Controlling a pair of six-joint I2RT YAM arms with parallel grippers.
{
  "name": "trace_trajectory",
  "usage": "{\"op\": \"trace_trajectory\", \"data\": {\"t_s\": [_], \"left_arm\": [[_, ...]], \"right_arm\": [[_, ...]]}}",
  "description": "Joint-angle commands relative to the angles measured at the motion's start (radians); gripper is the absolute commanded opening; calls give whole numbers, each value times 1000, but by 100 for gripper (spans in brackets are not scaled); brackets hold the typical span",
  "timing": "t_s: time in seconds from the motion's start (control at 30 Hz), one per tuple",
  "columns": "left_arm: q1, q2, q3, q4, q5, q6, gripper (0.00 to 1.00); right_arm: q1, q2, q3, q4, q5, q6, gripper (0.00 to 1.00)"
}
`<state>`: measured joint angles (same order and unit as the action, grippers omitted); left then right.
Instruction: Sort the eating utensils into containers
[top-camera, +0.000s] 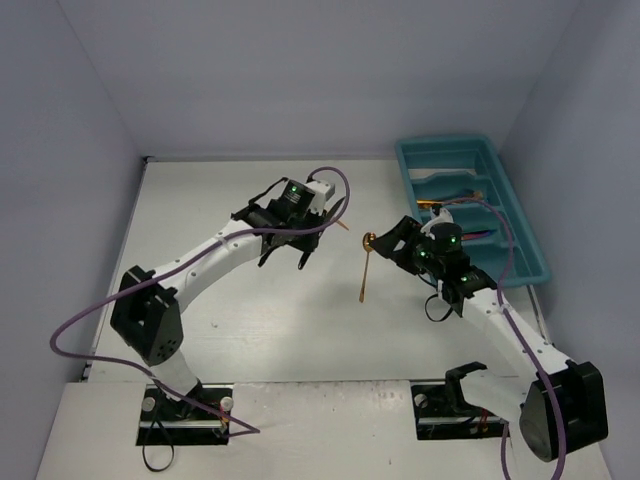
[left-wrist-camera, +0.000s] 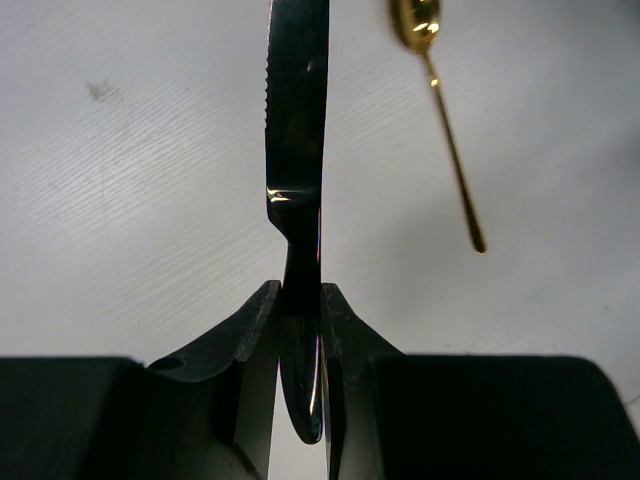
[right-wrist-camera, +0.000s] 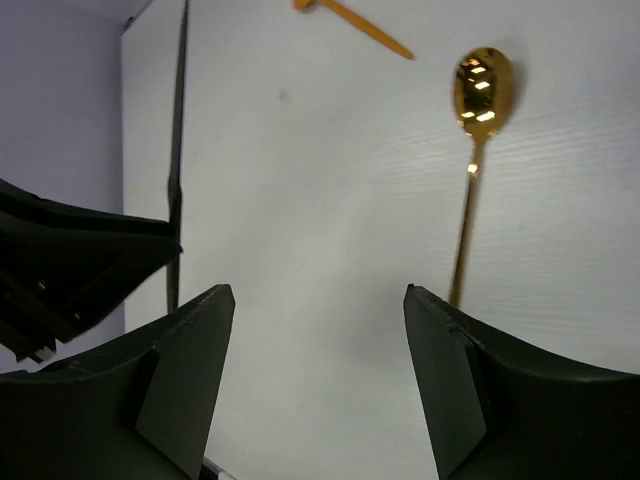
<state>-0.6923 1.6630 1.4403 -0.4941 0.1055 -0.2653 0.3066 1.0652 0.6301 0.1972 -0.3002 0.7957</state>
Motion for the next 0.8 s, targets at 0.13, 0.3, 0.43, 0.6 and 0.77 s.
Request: {"op": "trace_trajectory", "data": {"t_s": [0.13,0.3,0.43,0.6,0.77], "left_arm": [[-61,-114,11,154,40,-20,0],[-81,-128,19,154,43,-20,0],[-89,-137,15,161,50,-18,0],[-91,-137,17,170,57,-20,0],[-96,-133,20,175,61,-22,0]], "right_arm": [[114,126,184,200,19,20,64],[132,190,243,216,51,8,63],[137,225,265,232,50,5,60],[145,257,268,253,45,12,56],[150,270,264,273,41,17,44]]}}
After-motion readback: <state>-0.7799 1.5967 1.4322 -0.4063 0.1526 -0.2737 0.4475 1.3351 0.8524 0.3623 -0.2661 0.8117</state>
